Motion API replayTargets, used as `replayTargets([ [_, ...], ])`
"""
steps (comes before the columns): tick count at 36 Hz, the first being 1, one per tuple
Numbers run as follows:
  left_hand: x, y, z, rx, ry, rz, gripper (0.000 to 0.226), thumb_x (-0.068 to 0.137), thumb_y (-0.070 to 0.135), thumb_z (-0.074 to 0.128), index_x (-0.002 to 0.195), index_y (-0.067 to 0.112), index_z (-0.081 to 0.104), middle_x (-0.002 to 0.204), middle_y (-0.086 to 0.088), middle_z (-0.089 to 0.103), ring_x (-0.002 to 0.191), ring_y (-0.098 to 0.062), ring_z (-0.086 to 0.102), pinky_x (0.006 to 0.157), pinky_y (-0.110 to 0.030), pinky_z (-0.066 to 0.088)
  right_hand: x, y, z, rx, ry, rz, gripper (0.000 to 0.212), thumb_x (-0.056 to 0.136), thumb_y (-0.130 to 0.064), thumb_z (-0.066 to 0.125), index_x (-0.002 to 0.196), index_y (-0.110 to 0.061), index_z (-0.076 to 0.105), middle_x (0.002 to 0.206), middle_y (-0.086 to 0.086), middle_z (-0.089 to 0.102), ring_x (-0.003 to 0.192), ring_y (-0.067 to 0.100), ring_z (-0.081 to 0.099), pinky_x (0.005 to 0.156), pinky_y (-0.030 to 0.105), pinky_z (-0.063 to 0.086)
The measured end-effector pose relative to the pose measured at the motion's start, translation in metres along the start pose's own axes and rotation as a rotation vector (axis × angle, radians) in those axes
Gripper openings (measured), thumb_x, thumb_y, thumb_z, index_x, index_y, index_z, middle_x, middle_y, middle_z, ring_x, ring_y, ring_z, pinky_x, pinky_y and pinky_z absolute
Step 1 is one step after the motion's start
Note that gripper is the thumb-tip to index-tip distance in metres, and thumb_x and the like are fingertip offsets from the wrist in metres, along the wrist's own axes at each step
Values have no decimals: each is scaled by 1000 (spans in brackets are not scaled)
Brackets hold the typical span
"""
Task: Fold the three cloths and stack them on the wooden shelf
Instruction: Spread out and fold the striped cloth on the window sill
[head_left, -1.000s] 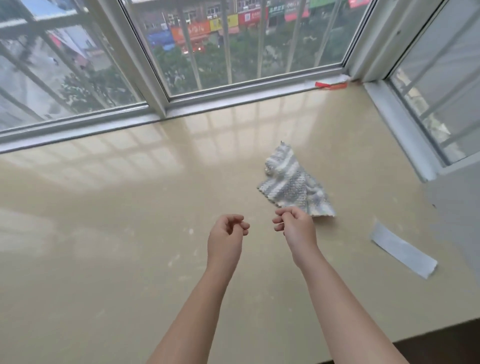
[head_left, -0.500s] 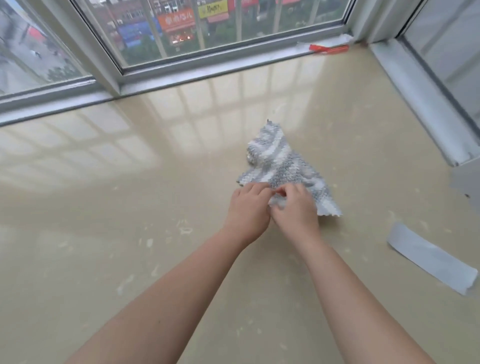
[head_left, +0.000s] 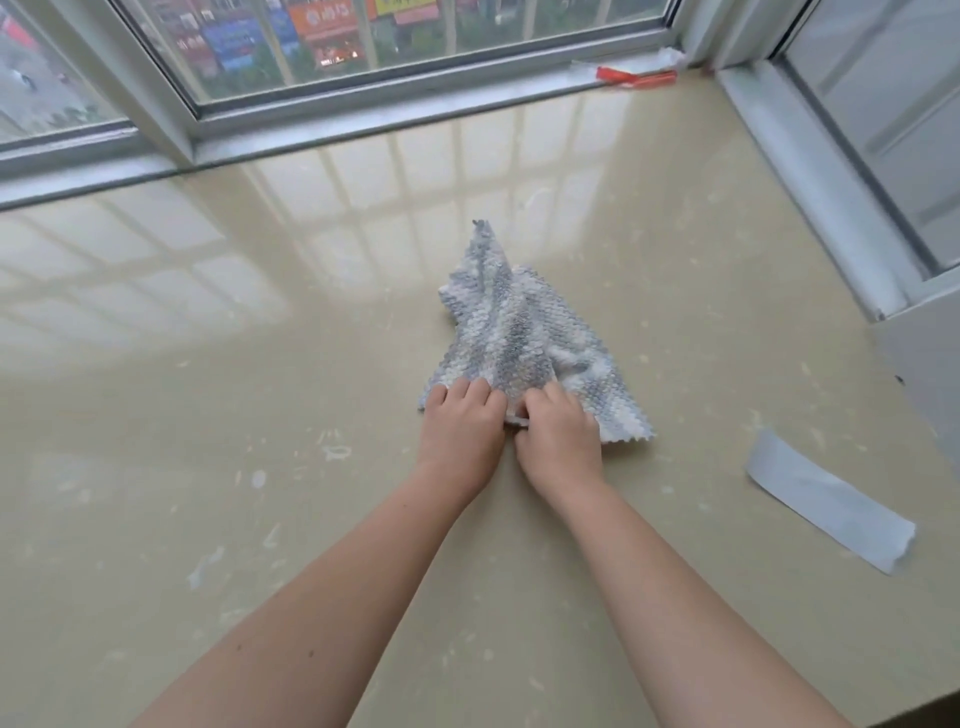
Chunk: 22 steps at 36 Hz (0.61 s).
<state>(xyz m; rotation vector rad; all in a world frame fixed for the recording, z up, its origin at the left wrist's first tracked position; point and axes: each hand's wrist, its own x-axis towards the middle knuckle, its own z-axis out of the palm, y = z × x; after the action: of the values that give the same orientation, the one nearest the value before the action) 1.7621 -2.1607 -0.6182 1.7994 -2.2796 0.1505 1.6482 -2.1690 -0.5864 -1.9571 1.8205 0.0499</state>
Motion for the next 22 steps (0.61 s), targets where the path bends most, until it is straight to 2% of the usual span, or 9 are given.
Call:
replayTargets([
  [4,-10,-5,-11,-59,55,-34,6,65,13,48,64,12,54,64,-5,53,59,-26,52,60,-31,24,-6,-2,-5,0,-19,-26,23,83,-12,51,107,-14,53,113,4,53,108,26,49,87,34,33],
  [6,-14,-10,-21,-87,84,-58,7,64,8,53,69,11,56,68,-5,55,61,-27,53,62,-31,25,-9,-4,-11,6,-13,-25,22,83,-13,52,105,-16,54,111,3,54,107,25,50,87,33,32],
  [10,-19,-26,-43,-204,132,-110,30,63,-1,62,82,15,45,71,-5,53,63,-27,49,61,-31,29,-12,-14,-29,66,27,-47,15,85,-17,54,100,-18,56,109,2,56,106,24,52,85,33,32],
  [12,-19,-35,-61,-332,142,-137,26,72,-2,55,85,14,40,71,-10,51,59,-28,47,53,-35,37,-13,-24,-43,73,41,-82,12,87,-22,55,99,-18,56,108,1,55,103,23,52,82,32,32],
  [14,-18,-45,-84,-423,163,-157,15,80,2,45,88,13,40,76,-14,52,57,-29,48,45,-32,38,-14,-36,-58,56,54,-134,15,87,-22,54,101,-17,55,109,1,55,102,24,52,81,32,30],
  [18,-16,-64,-130,-436,162,-179,22,80,-2,48,93,14,40,82,-17,54,60,-31,52,41,-31,40,-19,-70,-95,42,102,-241,21,86,-15,51,106,-16,56,112,2,55,102,25,52,79,31,28],
  [22,-11,-86,-178,-393,143,-193,10,84,16,36,91,14,43,78,-16,55,50,-31,51,39,-28,36,-24,-100,-130,33,135,-322,19,87,-12,49,104,-14,58,109,2,58,97,26,54,77,30,28],
])
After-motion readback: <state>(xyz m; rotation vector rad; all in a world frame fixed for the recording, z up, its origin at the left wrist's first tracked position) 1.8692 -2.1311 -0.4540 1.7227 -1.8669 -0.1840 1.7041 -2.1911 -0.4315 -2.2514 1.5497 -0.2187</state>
